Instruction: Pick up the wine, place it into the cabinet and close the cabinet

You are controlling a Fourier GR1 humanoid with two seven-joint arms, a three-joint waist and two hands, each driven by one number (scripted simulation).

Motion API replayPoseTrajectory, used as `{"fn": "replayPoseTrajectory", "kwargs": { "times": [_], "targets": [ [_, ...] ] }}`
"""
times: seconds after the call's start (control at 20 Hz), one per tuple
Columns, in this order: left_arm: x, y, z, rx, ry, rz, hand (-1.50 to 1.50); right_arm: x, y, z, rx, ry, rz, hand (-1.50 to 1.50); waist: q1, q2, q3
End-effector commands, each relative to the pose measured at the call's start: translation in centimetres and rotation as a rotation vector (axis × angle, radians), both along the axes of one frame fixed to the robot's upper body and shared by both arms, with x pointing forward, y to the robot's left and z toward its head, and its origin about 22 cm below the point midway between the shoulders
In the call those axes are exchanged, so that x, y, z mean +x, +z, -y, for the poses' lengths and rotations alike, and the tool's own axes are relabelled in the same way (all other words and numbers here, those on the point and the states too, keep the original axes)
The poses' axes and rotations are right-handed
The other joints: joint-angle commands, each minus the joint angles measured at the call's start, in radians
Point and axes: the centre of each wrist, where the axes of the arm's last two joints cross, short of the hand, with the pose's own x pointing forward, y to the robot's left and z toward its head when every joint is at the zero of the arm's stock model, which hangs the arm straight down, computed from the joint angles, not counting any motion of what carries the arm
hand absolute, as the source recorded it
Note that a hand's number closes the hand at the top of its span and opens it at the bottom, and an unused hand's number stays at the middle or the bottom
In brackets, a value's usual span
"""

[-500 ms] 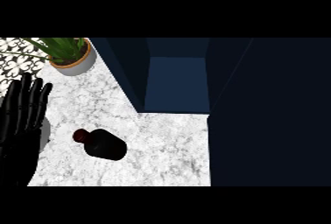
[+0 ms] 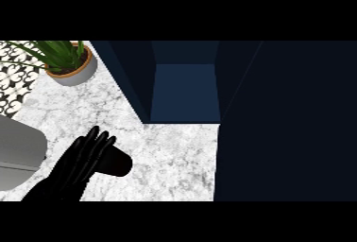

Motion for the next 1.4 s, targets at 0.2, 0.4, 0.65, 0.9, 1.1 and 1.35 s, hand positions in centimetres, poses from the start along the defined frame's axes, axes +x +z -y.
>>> {"fn": "replayPoseTrajectory", "kwargs": {
  "times": [0.2, 0.4, 0.65, 0.9, 1.1, 1.35],
  "targets": [
    [-5.5, 2.4, 1.9, -0.087, -0.167, -0.135, -1.50, -4.1, 3.8, -0.7, -0.016, 0.099, -0.058, -1.50, 0.005, -0.002, -0.001],
    [-6.0, 2.8, 2.0, -0.100, -0.166, -0.115, -1.50, -4.5, 3.6, 1.8, -0.036, 0.106, -0.062, -1.50, 0.001, 0.000, -0.001],
    [-6.4, 5.3, 1.2, -0.095, -0.147, -0.117, -1.50, -4.1, 5.8, 0.0, 0.007, 0.101, -0.060, -1.50, 0.003, 0.002, -0.001],
    [-7.5, 5.7, 1.5, -0.111, -0.126, -0.131, -1.50, -5.2, 6.6, -0.3, 0.000, 0.088, -0.069, -1.50, 0.004, 0.000, -0.001],
    [-6.7, 5.7, 0.9, -0.122, -0.090, -0.135, -1.50, -4.0, 7.4, -0.1, -0.004, 0.094, -0.056, -1.50, 0.007, 0.002, -0.001],
    [-8.2, 7.1, -0.4, -0.093, -0.063, -0.140, -1.50, -5.4, 6.3, -0.4, -0.010, 0.073, -0.053, -1.50, 0.001, -0.002, -0.001]
  ]
}}
